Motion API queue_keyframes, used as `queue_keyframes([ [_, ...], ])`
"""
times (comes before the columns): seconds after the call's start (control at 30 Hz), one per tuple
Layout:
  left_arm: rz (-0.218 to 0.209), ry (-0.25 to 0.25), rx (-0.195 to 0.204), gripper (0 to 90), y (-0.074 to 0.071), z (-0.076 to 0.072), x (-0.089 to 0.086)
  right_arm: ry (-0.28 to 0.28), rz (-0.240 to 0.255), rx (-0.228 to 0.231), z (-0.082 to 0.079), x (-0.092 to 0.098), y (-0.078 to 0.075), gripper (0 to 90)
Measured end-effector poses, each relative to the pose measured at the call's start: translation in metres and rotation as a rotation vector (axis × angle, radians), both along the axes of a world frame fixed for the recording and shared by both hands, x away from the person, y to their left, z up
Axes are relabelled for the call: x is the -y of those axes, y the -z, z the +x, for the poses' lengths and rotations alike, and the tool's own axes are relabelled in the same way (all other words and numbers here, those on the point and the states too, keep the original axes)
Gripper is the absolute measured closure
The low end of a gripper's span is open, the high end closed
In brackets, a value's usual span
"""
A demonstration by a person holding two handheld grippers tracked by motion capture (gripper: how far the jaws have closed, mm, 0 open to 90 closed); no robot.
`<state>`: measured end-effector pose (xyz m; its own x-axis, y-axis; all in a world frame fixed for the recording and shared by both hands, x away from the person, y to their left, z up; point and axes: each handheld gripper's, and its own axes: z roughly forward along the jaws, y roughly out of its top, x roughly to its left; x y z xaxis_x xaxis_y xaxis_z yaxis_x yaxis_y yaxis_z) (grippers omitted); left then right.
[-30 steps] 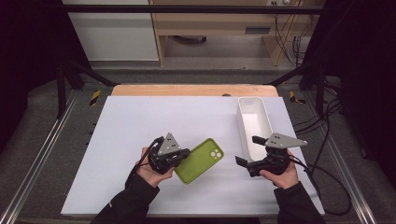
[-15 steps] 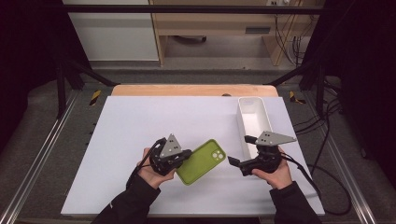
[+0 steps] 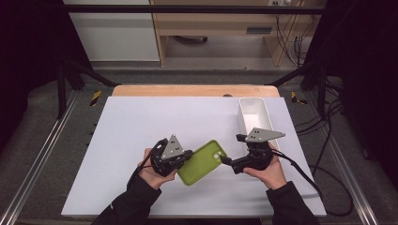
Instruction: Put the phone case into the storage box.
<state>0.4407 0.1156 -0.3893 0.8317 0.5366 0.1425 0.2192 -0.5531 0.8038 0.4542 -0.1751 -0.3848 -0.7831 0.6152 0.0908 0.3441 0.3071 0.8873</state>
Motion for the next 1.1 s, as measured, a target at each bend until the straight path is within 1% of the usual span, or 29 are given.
queue_keyframes([
  [0.1,0.003,0.000,0.003,87.8,0.000,0.000,0.000,-0.003,0.012,-0.006,0.002,-0.002,-0.001,1.6],
  [0.37,0.010,0.003,0.007,87.8,0.001,0.000,0.001,0.004,0.007,-0.011,0.008,-0.005,-0.006,1.8],
  [0.43,0.012,0.004,0.010,87.9,0.001,0.000,0.001,0.002,-0.004,-0.013,0.010,-0.009,-0.007,1.9],
  [0.5,0.012,0.006,0.015,87.9,0.000,0.000,0.001,-0.005,-0.002,-0.026,0.012,-0.012,-0.007,2.0],
  [0.67,0.025,0.018,0.029,87.9,0.000,-0.002,0.003,-0.010,-0.027,-0.049,0.017,-0.021,-0.003,2.4],
  [0.77,0.027,0.026,0.036,87.9,-0.001,-0.004,0.005,-0.007,-0.042,-0.066,0.018,-0.022,-0.001,2.6],
  [0.9,0.031,0.034,0.045,87.9,-0.002,-0.006,0.006,-0.004,-0.040,-0.082,0.018,-0.021,-0.001,4.9],
  [0.97,0.031,0.037,0.047,87.9,-0.002,-0.007,0.007,-0.003,-0.048,-0.094,0.018,-0.022,0.000,5.2],
  [1.1,0.033,0.046,0.055,87.9,-0.003,-0.009,0.009,-0.017,-0.069,-0.109,0.018,-0.023,0.002,8.1],
])
